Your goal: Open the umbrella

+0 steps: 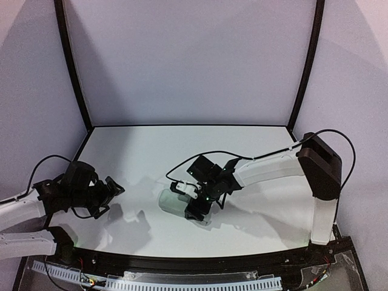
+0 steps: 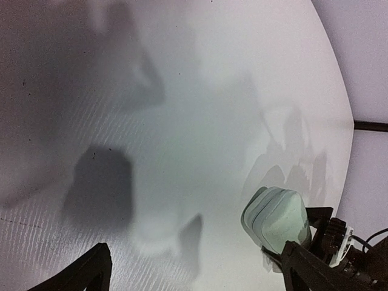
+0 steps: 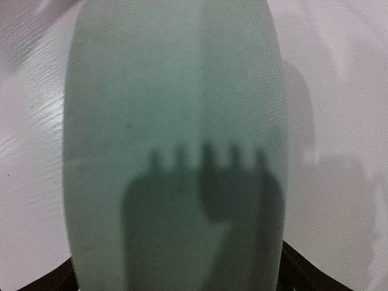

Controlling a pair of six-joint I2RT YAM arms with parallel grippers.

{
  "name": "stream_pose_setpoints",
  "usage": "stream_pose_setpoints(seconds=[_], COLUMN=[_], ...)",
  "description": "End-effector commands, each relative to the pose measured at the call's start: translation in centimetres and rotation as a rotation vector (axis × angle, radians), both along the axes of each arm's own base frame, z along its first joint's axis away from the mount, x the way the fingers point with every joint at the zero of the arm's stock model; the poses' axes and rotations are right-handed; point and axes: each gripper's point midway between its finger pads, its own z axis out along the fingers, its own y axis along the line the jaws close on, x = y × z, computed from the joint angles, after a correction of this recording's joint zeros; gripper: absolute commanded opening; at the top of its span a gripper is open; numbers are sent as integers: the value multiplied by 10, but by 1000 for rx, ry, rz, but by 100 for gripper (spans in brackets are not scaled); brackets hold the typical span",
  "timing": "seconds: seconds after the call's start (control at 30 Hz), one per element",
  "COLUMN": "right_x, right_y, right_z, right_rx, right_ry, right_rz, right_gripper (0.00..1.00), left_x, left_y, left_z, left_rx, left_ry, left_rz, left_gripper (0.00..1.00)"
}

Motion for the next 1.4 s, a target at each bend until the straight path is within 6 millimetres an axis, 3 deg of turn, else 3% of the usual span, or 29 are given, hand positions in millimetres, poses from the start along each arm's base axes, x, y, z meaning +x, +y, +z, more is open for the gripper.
stream_pose_setpoints(seconds=[0.0,0.03,0.17,0.4,0.53,0.63,0.9,1.13,1.27,1.37], right_x=[-3,-4,0,-8,-11,-12,-18,-24,-24,-22], right_y=[16,17,22,29,27,25,23,24,23,22], right_z=[13,20,63,147,174,186,218,225,226,225], right_rx=[74,94,210,430,488,516,629,656,660,655], right_ry=[28,25,4,89,101,96,100,113,107,95], right_rz=[7,4,-59,-170,-195,-201,-197,-173,-169,-171], right_gripper=[62,55,48,46,45,44,42,42,43,45], left_x=[-1,3,10,27,33,31,43,42,48,51], left_y=[-7,-12,-41,-114,-148,-167,-186,-202,-206,-212], left_z=[2,6,27,110,154,174,168,180,178,176], left_rx=[-20,-40,-102,-185,-253,-306,-289,-301,-315,-332], left_ry=[-21,-44,-137,-403,-536,-627,-618,-646,-632,-624], left_rz=[-12,-20,-110,-319,-379,-409,-407,-416,-385,-377], left_gripper=[99,99,99,99,99,99,99,98,78,52])
